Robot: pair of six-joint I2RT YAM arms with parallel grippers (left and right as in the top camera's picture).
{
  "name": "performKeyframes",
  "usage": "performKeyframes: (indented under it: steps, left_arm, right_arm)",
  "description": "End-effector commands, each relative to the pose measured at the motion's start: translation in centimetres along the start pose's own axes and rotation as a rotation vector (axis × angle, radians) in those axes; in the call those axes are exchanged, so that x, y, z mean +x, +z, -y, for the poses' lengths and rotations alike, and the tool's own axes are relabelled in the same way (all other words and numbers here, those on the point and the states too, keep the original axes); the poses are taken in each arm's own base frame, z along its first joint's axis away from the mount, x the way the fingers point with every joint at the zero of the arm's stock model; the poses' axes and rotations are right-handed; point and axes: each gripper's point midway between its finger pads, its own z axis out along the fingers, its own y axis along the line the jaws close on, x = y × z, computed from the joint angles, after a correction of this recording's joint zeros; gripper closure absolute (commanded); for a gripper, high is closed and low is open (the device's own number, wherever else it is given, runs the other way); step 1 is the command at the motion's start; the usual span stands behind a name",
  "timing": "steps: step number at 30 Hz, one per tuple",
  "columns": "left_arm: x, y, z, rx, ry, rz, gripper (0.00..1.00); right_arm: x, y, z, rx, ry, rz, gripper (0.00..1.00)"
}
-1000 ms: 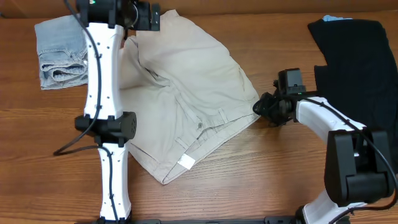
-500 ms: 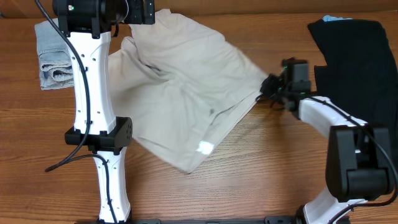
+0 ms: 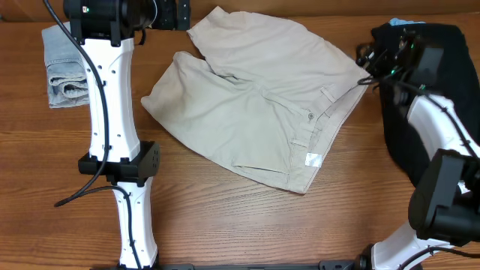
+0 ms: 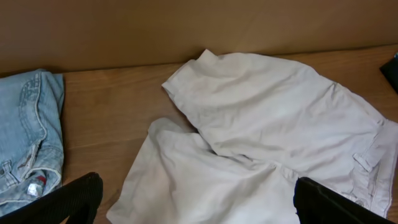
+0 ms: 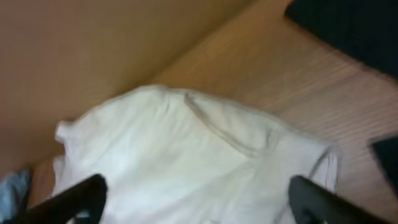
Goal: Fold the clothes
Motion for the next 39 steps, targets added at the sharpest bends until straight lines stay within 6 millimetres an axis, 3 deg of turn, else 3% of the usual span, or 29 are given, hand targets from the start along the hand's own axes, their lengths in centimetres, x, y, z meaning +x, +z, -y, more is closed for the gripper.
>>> performKeyframes:
  steps: [1, 4, 11, 14, 17, 22, 26, 30, 35, 39]
  left_arm:
    - [0.3, -0.5, -0.1, 0.005, 0.018, -0.008, 0.00]
    - [2.0, -1.6, -1.0, -0.012, -0.009, -0.075, 0.00]
    - [0.7, -7.7, -0.3, 0.000, -0.056, 0.032, 0.00]
    - [1.0, -9.2, 0.0, -0.020, -0.045, 0.040, 0.00]
    - [2.5, -9.0, -0.9, -0.073, -0.067, -0.032, 0.00]
    - [8.4, -7.2, -5.8, -0.291, -0.178, -0.268, 0.00]
    - [12.9, -4.5, -9.5, -0.349, -0.261, -0.440, 0.00]
    - [15.3, -0.4, -13.1, -0.354, -0.342, -0.470, 0.00]
    - [17.9, 5.8, -14.4, -0.217, -0.352, -0.441, 0.05]
    - [19.7, 9.2, -14.3, -0.179, -0.286, -0.419, 0.13]
  right_arm:
    - [-1.2, -2.0, -3.8, -0.095, -0.075, -0.058, 0.00]
    - [0.1, -4.5, -5.9, -0.084, -0.075, -0.164, 0.00]
    - [5.3, -12.6, -11.0, -0.057, -0.096, -0.292, 0.00]
    - [7.9, -15.6, -11.7, 0.038, -0.105, -0.314, 0.00]
    - [10.9, -18.1, -11.2, 0.193, -0.092, -0.323, 0.00]
    - [16.4, -20.4, -10.5, 0.319, -0.022, -0.366, 0.00]
    - [20.3, -20.1, -9.4, 0.368, 0.018, -0.438, 0.00]
    - [22.9, -18.9, -8.0, 0.393, 0.011, -0.493, 0.00]
    - [25.9, -17.5, -6.0, 0.417, 0.001, -0.542, 0.03]
    - [27.6, -16.8, -5.4, 0.402, 0.020, -0.585, 0.08]
